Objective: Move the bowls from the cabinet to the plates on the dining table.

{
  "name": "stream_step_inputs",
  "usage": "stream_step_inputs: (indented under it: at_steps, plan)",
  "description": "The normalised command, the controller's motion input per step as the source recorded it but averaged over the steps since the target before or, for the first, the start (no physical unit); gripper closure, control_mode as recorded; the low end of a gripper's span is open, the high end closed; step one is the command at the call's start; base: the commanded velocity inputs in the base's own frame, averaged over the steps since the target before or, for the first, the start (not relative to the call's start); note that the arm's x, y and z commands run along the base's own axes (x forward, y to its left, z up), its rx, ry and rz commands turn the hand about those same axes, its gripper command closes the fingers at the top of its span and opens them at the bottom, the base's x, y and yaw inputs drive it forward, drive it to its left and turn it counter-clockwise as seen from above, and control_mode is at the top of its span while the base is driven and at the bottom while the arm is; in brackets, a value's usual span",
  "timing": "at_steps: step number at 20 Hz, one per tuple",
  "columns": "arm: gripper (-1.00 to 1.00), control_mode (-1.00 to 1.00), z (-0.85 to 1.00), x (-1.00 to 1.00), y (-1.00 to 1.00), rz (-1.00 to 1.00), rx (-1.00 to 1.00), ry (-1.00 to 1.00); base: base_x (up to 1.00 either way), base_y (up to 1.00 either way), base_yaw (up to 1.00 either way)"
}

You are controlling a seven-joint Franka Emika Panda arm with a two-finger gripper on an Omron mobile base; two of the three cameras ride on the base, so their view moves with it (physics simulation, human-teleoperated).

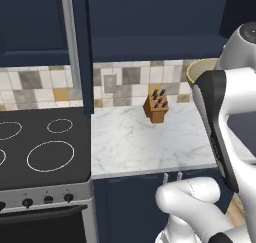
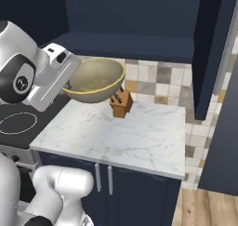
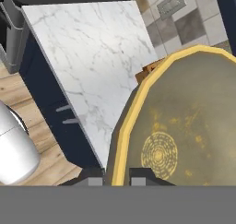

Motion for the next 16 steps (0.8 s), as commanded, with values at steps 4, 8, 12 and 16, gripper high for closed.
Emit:
stream_step_inputs:
  at_steps: [4,8,12,16]
  plan:
    - [1.00,1.00,0.00,0.00,0.00,0.00,0.00,0.00,-0.72,0.22,0.00]
    - [1.00,1.00,0.00,0.00,0.00,0.00,0.00,0.00,-0.61,0.26,0.01]
    - [1.00,1.00,0.00,0.00,0.00,0.00,0.00,0.00,-0.43,0.32,0.10]
    - [1.00,1.00,0.00,0.00,0.00,0.00,0.00,0.00,-0.24,0.34,0.20]
